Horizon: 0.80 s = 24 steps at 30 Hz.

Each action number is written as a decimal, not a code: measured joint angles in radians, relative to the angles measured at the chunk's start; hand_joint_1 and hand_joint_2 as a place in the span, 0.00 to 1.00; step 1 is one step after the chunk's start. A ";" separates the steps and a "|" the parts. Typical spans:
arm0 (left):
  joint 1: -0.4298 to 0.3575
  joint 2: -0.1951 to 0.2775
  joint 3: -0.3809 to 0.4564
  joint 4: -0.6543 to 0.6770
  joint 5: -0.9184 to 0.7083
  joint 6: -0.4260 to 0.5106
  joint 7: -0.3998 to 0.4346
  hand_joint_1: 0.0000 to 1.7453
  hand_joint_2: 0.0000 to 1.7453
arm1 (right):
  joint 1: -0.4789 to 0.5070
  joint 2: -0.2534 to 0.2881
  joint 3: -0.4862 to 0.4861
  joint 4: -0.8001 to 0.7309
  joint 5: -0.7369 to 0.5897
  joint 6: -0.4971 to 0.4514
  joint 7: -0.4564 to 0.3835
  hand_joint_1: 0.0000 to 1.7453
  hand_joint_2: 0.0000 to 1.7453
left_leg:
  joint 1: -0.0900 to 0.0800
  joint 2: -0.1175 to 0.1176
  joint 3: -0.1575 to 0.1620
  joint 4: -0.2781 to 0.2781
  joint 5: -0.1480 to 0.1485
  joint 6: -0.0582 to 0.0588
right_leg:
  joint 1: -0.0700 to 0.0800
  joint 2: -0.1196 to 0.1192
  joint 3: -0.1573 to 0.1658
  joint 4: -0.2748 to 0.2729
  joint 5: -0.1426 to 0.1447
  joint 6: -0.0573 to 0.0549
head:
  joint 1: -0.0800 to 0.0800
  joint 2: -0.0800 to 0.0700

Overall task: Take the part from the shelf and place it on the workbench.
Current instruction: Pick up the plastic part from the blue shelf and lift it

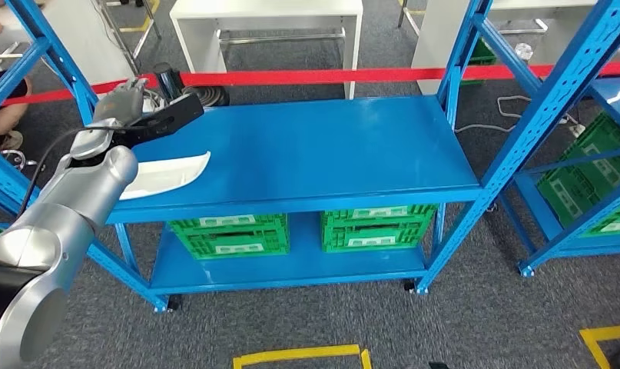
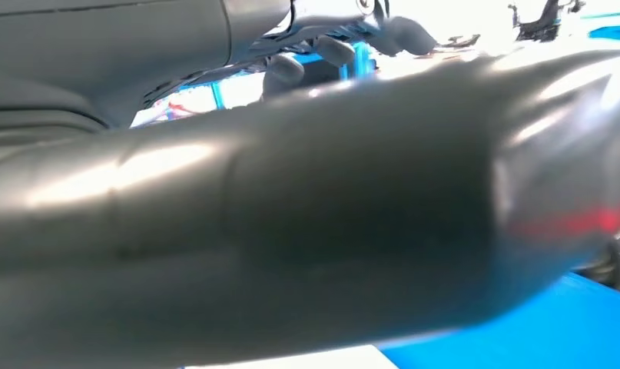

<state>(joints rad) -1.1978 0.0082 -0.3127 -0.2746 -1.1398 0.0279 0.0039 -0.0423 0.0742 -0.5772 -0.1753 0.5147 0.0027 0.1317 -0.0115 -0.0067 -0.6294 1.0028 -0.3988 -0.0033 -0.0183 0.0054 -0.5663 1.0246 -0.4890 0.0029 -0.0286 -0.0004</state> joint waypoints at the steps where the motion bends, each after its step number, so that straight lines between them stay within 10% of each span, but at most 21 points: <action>1: 0.000 0.001 0.000 -0.001 0.000 0.000 -0.001 0.00 0.00 | 0.000 -0.001 0.000 0.000 0.001 0.000 -0.001 0.00 0.00 | 0.003 0.000 0.005 -0.005 0.003 0.004 | 0.002 -0.001 -0.002 0.008 -0.007 0.004 | 0.001 0.000; 4: -0.002 0.002 0.000 -0.002 0.003 -0.009 -0.005 0.00 0.00 | -0.001 -0.001 0.000 0.000 0.002 0.001 -0.001 0.00 0.00 | 0.008 0.001 0.017 -0.013 -0.001 0.019 | 0.003 -0.002 -0.077 0.150 -0.072 0.013 | 0.005 0.000; 6: 0.004 0.000 0.000 -0.001 0.010 -0.024 0.001 0.00 0.50 | 0.000 -0.001 0.000 0.000 0.003 0.001 0.000 0.00 0.00 | 0.006 -0.001 0.018 -0.008 -0.009 0.023 | 0.003 -0.002 -0.152 0.270 -0.106 0.016 | 0.005 0.000; 8: 0.011 -0.002 0.000 0.000 0.017 -0.037 0.017 0.00 1.00 | 0.001 -0.001 0.000 0.000 0.005 0.001 0.000 0.00 0.00 | 0.005 -0.005 0.018 0.001 -0.018 0.022 | 0.003 -0.002 -0.166 0.260 -0.069 0.015 | 0.005 0.000; 12: 0.012 0.000 0.000 0.001 0.022 -0.053 0.041 0.00 1.00 | 0.000 -0.001 0.000 0.000 0.012 0.000 -0.002 0.00 0.00 | 0.002 -0.009 0.015 0.025 -0.039 0.007 | 0.006 -0.002 -0.071 0.035 0.036 0.002 | 0.004 0.000; 17: 0.015 0.003 0.000 0.001 0.012 -0.107 0.048 0.00 1.00 | -0.002 -0.001 0.000 0.000 0.020 0.005 -0.003 0.00 0.00 | 0.002 -0.008 0.002 0.050 -0.060 -0.022 | 0.002 -0.003 -0.058 0.014 0.039 -0.025 | 0.002 0.000; 21: 0.028 0.005 -0.001 0.008 0.009 -0.170 0.049 0.00 1.00 | -0.003 -0.001 0.000 0.000 0.022 0.010 -0.001 0.00 0.00 | 0.012 -0.001 -0.117 0.284 -0.160 -0.042 | -0.001 -0.003 -0.051 0.011 0.035 -0.034 | -0.002 0.000; 24: 0.047 0.005 -0.004 0.012 0.007 -0.224 0.037 0.00 1.00 | -0.003 -0.001 -0.001 0.000 0.025 0.010 0.004 0.00 0.00 | 0.015 0.001 -0.107 0.241 -0.103 -0.042 | -0.002 -0.003 -0.043 0.011 0.029 -0.030 | -0.002 0.000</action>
<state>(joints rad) -1.1504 0.0132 -0.3172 -0.2630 -1.1331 -0.1961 0.0408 -0.0455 0.0736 -0.5779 -0.1755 0.5395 0.0130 0.1359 0.0040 -0.0053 -0.7364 1.2440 -0.5021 -0.0450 -0.0205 0.0027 -0.6097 1.0356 -0.4603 -0.0270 -0.0302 -0.0004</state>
